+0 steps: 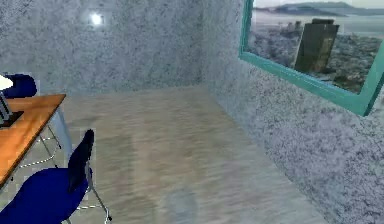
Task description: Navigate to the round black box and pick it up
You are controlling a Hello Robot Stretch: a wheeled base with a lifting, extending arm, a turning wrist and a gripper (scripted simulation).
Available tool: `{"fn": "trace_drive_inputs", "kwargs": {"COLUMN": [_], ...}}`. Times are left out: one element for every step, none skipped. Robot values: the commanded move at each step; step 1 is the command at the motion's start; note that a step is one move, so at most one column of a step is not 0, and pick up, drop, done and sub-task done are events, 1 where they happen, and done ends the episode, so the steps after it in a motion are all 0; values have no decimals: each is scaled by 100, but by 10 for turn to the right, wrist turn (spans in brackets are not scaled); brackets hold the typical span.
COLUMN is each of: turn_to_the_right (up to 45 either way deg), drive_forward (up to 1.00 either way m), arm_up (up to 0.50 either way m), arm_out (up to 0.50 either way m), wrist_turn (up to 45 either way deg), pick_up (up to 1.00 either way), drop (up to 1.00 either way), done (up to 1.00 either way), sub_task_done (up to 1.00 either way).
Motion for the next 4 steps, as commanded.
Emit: {"fn": "trace_drive_inputs", "kwargs": {"turn_to_the_right": [0,-30,0,-420], "drive_forward": [100,0,40,0], "arm_up": [0,0,0,0], "arm_out": [0,0,0,0], "wrist_turn": [0,0,0,0], "pick_up": [0,0,0,0], "drop": [0,0,0,0], "done": [0,0,0,0], "sub_task_done": [0,0,0,0]}}
